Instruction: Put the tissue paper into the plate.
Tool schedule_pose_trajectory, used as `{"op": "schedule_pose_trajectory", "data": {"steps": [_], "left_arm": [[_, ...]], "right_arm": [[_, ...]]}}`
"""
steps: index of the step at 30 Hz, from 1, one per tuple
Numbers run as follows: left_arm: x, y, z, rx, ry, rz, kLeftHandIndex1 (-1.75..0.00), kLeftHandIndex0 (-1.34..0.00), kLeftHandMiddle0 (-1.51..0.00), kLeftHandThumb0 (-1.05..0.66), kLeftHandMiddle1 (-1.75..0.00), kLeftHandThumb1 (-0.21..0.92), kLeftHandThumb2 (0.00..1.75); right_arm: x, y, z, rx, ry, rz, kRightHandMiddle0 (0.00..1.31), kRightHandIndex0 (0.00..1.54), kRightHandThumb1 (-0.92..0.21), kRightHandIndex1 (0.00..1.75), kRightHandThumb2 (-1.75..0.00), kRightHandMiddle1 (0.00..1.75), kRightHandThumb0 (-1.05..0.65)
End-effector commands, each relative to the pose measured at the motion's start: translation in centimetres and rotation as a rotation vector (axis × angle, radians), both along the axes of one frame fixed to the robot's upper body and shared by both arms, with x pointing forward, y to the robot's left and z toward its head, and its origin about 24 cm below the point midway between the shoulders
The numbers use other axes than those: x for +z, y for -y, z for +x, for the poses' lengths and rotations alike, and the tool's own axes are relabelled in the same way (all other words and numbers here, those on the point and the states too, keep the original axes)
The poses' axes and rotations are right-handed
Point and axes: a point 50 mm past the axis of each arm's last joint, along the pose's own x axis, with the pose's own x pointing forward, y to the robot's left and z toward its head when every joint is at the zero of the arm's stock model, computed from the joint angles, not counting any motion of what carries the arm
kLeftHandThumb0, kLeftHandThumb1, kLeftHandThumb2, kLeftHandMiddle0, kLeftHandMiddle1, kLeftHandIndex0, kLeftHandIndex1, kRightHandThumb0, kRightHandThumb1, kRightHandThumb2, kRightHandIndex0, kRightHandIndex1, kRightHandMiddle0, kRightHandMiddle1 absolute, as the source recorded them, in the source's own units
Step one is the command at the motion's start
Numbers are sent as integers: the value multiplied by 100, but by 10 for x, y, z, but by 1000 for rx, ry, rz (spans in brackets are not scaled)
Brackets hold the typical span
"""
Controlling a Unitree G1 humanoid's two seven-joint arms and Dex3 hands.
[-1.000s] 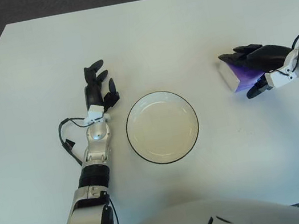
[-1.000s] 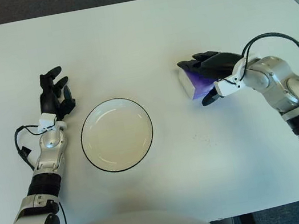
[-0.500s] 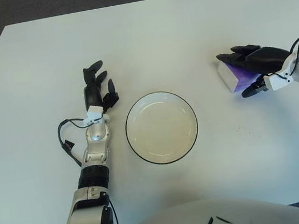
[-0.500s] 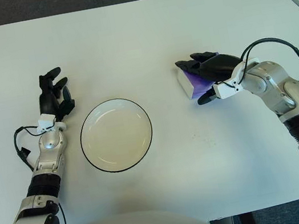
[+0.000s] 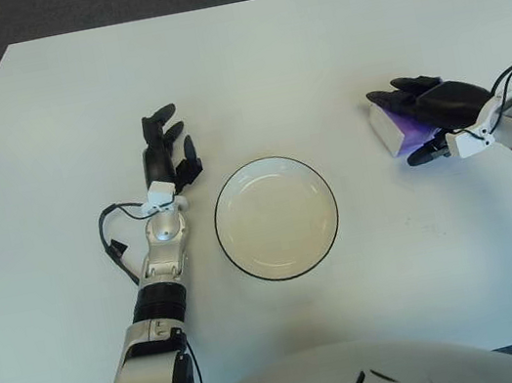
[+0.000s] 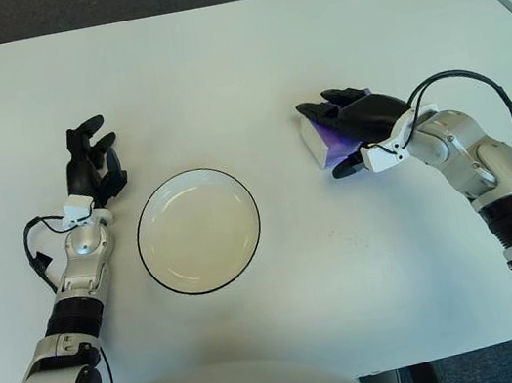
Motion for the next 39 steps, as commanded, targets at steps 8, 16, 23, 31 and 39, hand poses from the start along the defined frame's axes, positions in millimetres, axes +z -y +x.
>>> {"op": "schedule_pose_trajectory", "data": {"steps": [8,16,23,31,39], "left_arm": [[-53,-8,-31,49,-216,-13,-97,0,-27,-70,-66,92,78],[-53,-9,-31,55,-220,-22,-98,0,-27,-69,-66,92,77],[-54,-10,-31,58,-220,-27,-98,0,-26,-68,-66,92,77],[-56,-11,-30,66,-227,-21,-98,0,-27,-68,-67,92,77],[-56,-10,-30,70,-231,-28,-99,0,-27,-68,-67,92,77]], "right_arm": [[-36,-3,-8,-6,-131,-26,0,0,-92,0,-43,0,-105],[-40,-3,-8,-14,-76,49,6,7,-92,3,-48,4,-105],[-41,-5,-7,-25,-54,102,0,21,-92,60,-21,90,-94],[-45,-5,-6,-73,-10,209,41,50,-62,167,-66,163,-54],[-47,-10,-7,-60,120,283,53,76,-42,174,-116,174,-45]]}}
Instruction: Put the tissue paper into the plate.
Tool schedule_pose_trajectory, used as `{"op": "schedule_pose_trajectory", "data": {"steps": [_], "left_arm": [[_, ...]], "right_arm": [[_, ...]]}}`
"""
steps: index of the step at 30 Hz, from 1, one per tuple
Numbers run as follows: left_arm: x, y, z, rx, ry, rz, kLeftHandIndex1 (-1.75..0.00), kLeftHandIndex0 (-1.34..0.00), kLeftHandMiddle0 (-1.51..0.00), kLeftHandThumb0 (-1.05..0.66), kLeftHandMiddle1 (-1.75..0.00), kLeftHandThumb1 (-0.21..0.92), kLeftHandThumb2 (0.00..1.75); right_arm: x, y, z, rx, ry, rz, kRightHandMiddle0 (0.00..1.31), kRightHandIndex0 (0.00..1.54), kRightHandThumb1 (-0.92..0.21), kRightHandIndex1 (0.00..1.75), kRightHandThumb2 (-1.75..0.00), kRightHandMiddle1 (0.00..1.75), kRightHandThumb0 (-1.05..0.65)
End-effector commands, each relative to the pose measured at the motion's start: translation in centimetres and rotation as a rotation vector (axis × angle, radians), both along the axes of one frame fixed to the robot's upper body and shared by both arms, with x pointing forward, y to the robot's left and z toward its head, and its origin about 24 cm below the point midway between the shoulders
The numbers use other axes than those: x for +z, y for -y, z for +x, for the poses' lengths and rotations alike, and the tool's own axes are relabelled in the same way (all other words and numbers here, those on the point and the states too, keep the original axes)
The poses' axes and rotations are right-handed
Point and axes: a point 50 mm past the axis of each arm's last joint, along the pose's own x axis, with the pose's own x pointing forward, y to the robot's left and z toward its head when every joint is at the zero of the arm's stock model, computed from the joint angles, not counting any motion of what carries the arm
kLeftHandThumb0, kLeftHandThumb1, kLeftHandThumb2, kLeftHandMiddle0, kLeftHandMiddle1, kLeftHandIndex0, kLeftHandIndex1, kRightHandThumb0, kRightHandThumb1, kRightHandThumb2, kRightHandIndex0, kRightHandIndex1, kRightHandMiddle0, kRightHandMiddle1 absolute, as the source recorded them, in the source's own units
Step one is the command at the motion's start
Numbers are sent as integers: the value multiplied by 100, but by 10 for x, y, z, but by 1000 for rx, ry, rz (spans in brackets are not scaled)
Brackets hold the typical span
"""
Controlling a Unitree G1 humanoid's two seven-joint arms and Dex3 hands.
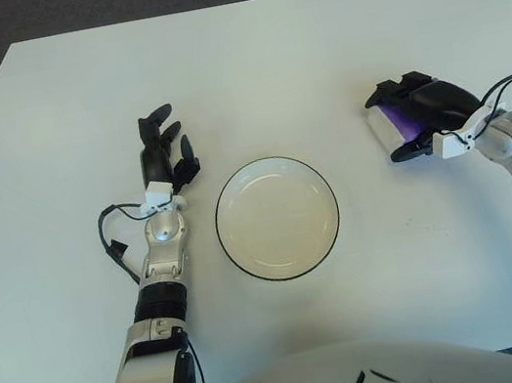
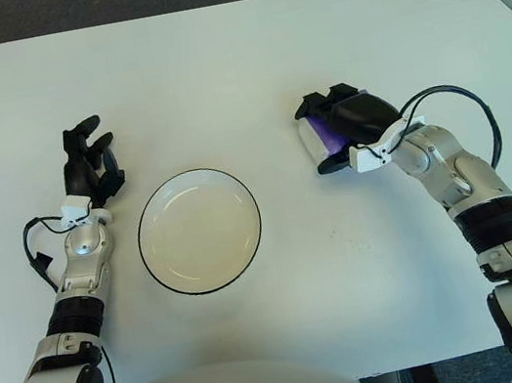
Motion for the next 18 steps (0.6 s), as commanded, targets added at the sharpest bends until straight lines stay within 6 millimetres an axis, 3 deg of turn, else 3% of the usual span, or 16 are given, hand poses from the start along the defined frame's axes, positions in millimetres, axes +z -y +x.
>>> {"op": "schedule_pose_trajectory", "data": {"steps": [1,7,18], "left_arm": [[-56,-6,-30,42,-233,-7,-99,0,-27,-67,-67,92,77],[-56,-5,-30,49,-231,-10,-100,0,-27,-67,-68,92,77],[-57,-6,-30,58,-236,-13,-102,0,-28,-67,-69,92,77]], "right_arm": [[-30,-4,-11,13,-49,-6,54,78,-41,174,-117,174,-45],[-31,-6,-12,32,12,-13,56,94,-38,175,-123,175,-45],[-36,-6,-12,54,22,-27,55,100,-40,175,-121,175,-45]]}}
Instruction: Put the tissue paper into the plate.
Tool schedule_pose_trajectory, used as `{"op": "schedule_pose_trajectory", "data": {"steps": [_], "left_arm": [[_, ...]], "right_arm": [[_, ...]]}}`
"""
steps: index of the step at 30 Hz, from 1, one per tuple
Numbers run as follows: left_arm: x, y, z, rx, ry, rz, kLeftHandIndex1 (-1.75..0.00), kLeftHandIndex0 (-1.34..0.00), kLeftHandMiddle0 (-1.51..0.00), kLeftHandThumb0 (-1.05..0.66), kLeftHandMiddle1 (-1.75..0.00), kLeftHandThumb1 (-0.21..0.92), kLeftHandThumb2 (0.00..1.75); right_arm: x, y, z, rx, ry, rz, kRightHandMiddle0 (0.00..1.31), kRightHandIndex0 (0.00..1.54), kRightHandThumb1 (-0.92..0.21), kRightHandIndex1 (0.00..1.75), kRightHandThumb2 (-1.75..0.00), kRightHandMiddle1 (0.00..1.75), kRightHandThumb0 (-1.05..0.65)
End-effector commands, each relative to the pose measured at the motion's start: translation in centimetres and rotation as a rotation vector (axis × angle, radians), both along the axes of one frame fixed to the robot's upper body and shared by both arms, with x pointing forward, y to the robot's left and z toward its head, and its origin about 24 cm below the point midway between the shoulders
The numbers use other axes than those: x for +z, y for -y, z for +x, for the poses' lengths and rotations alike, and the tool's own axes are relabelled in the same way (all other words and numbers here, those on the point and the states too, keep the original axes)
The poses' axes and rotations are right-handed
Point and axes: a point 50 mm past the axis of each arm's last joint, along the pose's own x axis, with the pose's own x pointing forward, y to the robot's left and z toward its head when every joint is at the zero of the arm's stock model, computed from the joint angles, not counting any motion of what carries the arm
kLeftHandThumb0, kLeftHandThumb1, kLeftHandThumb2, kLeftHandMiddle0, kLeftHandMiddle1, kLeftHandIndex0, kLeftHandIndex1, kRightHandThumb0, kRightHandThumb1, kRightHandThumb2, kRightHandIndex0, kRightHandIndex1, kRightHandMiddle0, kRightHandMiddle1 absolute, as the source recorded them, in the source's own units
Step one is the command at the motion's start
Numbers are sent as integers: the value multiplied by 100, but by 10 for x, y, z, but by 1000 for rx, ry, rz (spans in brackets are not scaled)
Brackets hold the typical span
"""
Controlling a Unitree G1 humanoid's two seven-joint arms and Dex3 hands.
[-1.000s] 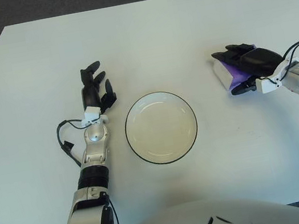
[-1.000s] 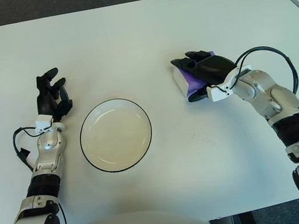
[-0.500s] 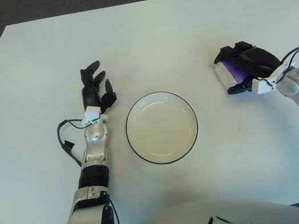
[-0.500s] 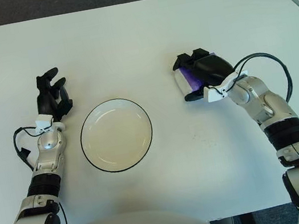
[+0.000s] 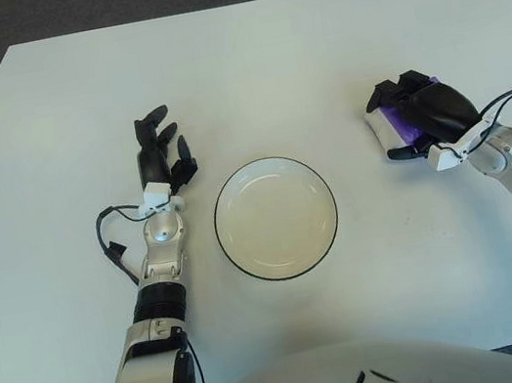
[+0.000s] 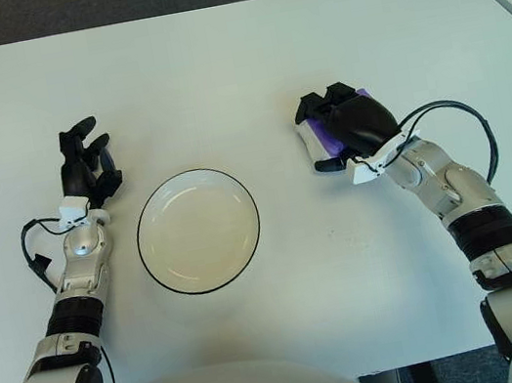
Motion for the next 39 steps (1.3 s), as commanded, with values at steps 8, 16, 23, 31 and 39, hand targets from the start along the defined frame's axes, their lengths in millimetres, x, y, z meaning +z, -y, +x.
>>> {"op": "schedule_pose_trajectory", "data": {"steps": [8,16,23,31,39], "left_arm": [[-55,-5,-30,35,-226,-9,-101,0,-28,-67,-69,92,77],[-55,-4,-30,35,-225,-9,-100,0,-27,-67,-69,92,77],[-56,-4,-31,41,-229,-11,-100,0,-27,-66,-69,92,77],[-57,-4,-31,43,-227,-11,-99,0,-27,-66,-68,92,78],[-56,-3,-31,45,-221,-10,-99,0,-28,-66,-68,92,78]], "right_arm": [[-30,-4,-8,28,-112,-38,51,98,-45,175,-115,175,-44],[-32,-5,-9,35,-135,-12,48,98,-48,175,-110,175,-43],[-31,-9,-10,46,-130,29,48,99,-49,175,-109,175,-43],[-25,-14,-9,62,-95,64,47,97,-50,175,-108,175,-42],[-10,-24,-7,94,-22,120,47,96,-50,175,-109,175,-43]]}}
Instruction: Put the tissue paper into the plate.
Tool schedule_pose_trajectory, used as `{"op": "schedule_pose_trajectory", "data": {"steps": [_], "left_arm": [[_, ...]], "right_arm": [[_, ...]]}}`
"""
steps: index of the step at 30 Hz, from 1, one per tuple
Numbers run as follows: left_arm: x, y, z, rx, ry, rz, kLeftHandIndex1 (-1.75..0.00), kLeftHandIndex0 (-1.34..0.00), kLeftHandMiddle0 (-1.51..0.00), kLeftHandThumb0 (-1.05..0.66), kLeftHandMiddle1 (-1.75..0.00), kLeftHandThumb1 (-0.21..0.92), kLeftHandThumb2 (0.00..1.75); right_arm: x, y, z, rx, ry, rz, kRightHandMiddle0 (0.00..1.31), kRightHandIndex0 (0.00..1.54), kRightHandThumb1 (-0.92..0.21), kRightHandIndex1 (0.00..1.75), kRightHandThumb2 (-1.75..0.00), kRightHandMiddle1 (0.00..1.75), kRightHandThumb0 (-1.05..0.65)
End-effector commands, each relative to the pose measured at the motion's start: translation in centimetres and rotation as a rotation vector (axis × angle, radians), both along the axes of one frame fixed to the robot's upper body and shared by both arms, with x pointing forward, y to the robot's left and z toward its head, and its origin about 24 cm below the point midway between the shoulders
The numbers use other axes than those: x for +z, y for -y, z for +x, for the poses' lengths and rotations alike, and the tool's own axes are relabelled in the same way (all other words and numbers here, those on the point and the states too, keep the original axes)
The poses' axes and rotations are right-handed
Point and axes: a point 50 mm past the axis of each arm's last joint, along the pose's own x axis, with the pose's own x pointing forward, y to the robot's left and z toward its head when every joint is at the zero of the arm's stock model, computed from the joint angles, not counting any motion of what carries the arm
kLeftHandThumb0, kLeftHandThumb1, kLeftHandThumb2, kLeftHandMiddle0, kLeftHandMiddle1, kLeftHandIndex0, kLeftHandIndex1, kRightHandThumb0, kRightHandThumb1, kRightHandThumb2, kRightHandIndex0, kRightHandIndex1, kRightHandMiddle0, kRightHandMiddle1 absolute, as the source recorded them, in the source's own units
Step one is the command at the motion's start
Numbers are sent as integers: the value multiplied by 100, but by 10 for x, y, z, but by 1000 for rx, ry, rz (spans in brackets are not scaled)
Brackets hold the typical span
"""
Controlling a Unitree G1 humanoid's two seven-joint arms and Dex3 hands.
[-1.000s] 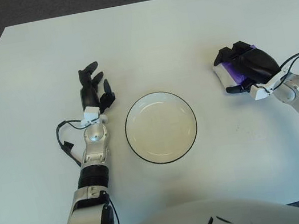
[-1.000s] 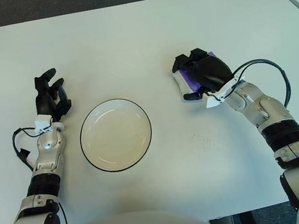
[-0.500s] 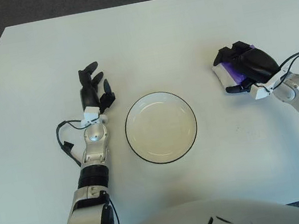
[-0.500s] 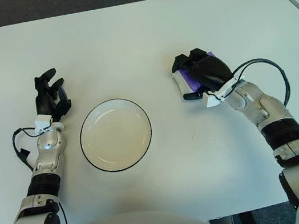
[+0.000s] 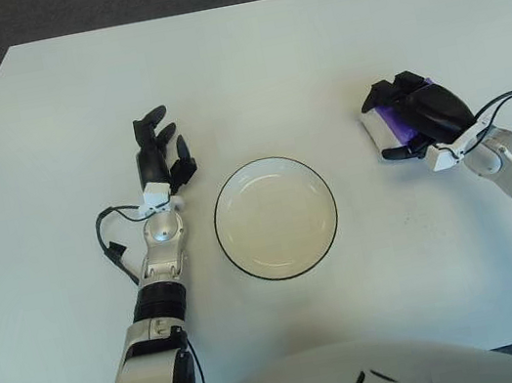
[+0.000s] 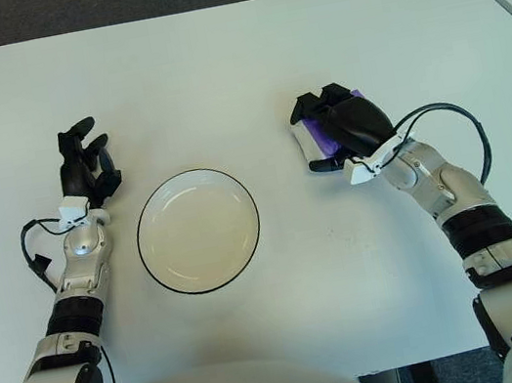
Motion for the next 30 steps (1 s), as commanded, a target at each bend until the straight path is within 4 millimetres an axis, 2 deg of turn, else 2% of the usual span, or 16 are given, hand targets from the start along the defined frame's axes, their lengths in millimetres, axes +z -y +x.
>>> {"op": "schedule_pose_trajectory", "data": {"steps": [1,8,14,23,30], "left_arm": [[-56,-4,-31,31,-224,-3,-99,0,-27,-66,-68,92,78],[-57,-4,-32,26,-231,6,-98,0,-26,-67,-68,92,78],[-58,-5,-32,19,-236,12,-97,0,-26,-67,-67,92,78],[-58,-4,-33,9,-233,20,-96,0,-25,-66,-66,92,77],[-58,-5,-34,14,-233,17,-95,0,-26,-67,-66,92,77]], "right_arm": [[-10,-13,-7,51,-42,28,47,96,-50,175,-109,175,-43],[18,-24,4,79,33,60,47,99,-50,175,-108,175,-43],[35,-34,7,106,93,121,48,104,-49,175,-109,175,-43],[47,-50,3,163,120,231,50,111,-46,175,-114,175,-44],[52,-58,1,219,78,299,51,113,-45,175,-115,175,-44]]}}
